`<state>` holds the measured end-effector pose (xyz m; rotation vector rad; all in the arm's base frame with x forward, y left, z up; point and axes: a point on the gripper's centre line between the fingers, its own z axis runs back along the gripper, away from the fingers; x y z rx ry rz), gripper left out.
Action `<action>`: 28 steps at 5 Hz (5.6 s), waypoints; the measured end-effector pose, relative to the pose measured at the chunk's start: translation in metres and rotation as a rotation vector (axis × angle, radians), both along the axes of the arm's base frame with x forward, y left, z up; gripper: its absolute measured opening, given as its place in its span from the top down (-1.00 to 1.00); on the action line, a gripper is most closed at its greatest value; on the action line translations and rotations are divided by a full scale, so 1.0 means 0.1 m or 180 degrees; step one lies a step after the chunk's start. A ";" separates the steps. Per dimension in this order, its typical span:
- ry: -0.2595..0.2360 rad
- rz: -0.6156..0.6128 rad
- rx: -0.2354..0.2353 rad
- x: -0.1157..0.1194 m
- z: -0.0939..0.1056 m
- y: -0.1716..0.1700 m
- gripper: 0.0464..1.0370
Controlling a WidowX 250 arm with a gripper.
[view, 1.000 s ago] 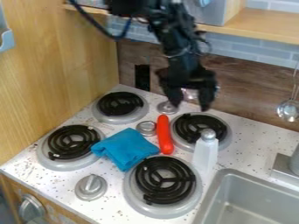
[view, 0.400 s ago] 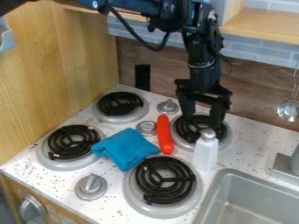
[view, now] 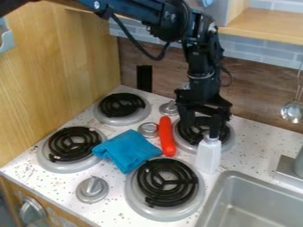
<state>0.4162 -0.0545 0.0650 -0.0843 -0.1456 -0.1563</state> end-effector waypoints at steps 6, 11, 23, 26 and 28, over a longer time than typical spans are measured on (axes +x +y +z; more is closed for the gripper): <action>-0.0043 0.0061 0.0077 0.04 -0.29 -0.14 -0.93; -0.0260 0.0479 -0.0016 -0.05 -0.39 -0.18 -0.21; 0.0021 0.2070 -0.0016 -1.58 -0.31 1.85 -0.21; -0.0050 0.1983 0.0153 -1.59 -0.43 1.92 -0.21; -0.0018 0.2011 0.0174 -1.61 -0.46 1.93 -0.87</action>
